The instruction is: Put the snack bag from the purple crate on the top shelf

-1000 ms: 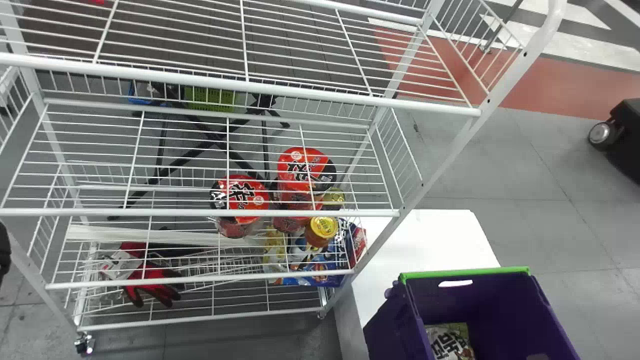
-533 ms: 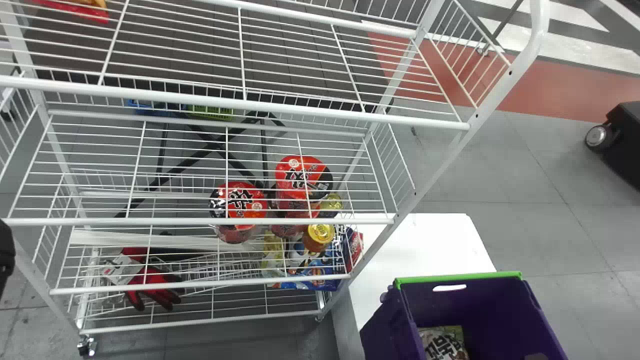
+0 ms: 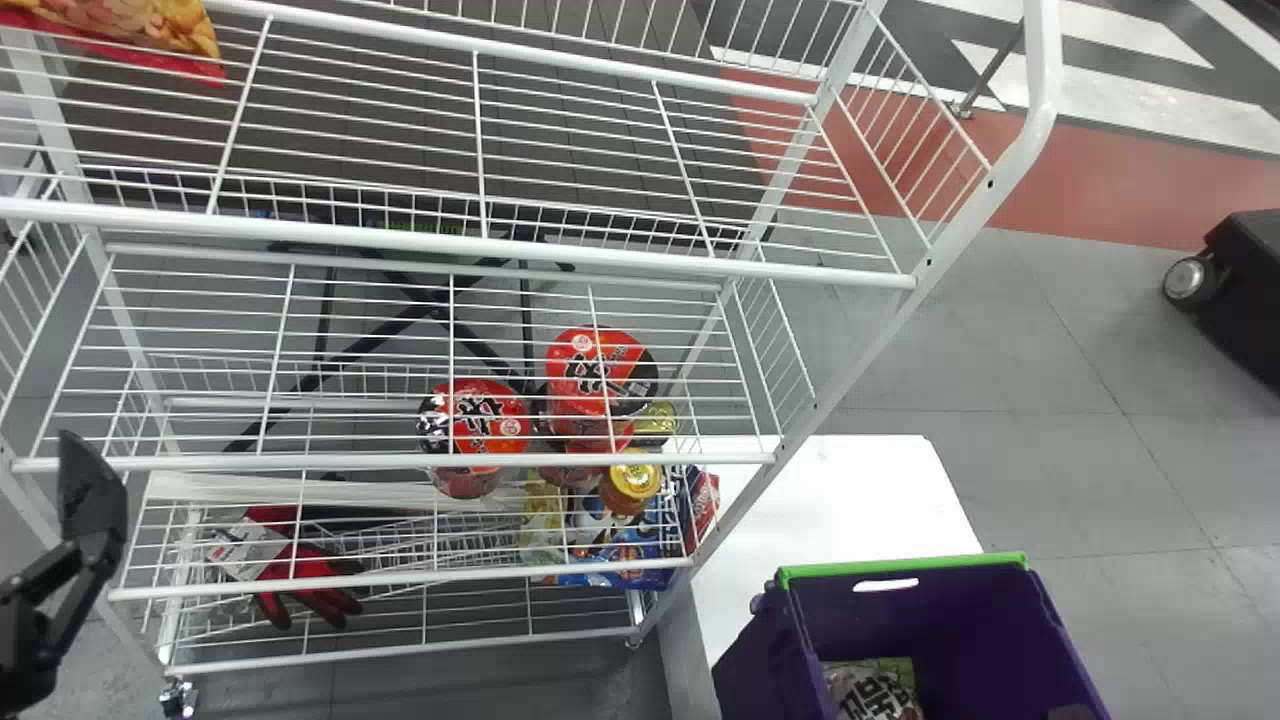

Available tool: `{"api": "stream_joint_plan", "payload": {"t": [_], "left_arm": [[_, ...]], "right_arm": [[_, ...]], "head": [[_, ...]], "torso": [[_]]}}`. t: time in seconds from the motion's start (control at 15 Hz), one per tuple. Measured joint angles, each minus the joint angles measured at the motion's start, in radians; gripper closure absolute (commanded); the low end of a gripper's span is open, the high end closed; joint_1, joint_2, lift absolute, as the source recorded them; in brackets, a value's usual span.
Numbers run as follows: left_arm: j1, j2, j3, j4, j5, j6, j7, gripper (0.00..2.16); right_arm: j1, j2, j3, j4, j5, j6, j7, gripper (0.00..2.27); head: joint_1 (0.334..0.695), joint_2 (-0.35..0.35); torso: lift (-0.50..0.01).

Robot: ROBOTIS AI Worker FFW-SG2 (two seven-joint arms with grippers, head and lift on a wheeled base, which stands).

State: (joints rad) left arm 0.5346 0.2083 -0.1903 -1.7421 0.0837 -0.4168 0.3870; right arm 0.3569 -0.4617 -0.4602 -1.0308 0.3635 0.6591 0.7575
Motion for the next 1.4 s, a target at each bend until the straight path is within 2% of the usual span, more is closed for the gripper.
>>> {"api": "stream_joint_plan", "payload": {"t": [0.2,0.47,1.4], "left_arm": [[0.016,0.0,0.01,-0.035,-0.01,0.1,-0.038,0.1],[0.035,0.0,0.016,-0.055,-0.018,0.124,-0.04,0.1],[0.086,0.027,0.031,-0.083,-0.026,0.111,-0.043,0.11]], "right_arm": [[0.006,0.0,0.0,-0.001,0.0,-0.028,0.0,2.02],[0.027,0.001,-0.007,-0.004,-0.008,-0.089,0.001,2.02],[0.045,0.048,-0.015,-0.031,0.002,-0.138,-0.001,2.02]], "head": [[0.695,-0.35],[0.695,-0.35],[0.695,-0.35]], "torso": [[-0.206],[-0.189],[-0.133]]}}
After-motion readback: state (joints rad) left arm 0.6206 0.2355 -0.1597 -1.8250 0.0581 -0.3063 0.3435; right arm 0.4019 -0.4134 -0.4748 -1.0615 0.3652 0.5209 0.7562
